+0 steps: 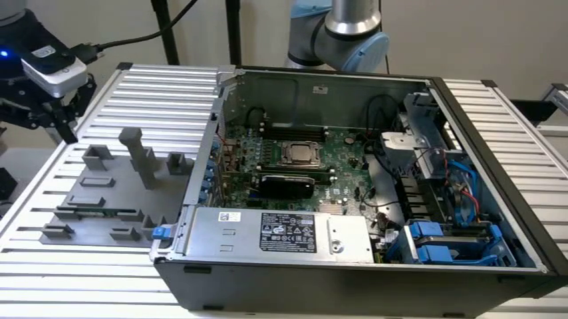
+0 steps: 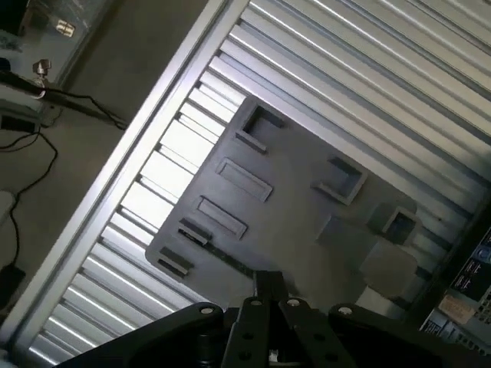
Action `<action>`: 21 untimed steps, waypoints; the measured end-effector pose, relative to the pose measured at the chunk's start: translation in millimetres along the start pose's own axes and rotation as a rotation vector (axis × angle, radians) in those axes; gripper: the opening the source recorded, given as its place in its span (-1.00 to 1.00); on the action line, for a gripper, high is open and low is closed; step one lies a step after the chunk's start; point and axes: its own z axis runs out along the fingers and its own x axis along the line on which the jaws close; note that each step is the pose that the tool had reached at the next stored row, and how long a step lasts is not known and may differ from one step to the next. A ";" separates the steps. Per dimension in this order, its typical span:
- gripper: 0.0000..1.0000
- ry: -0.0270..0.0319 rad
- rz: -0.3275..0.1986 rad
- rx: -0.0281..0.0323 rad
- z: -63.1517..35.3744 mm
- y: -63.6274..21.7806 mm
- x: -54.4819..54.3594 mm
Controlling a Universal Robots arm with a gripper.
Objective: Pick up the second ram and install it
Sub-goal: 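Pick up the second ram and move it above second insertion slot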
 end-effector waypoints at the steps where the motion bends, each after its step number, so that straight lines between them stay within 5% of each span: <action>1: -1.00 0.0007 -0.018 -0.0001 0.7 0.0 0.0; 21: -1.00 0.0159 -0.379 -0.0007 14.3 -0.5 0.1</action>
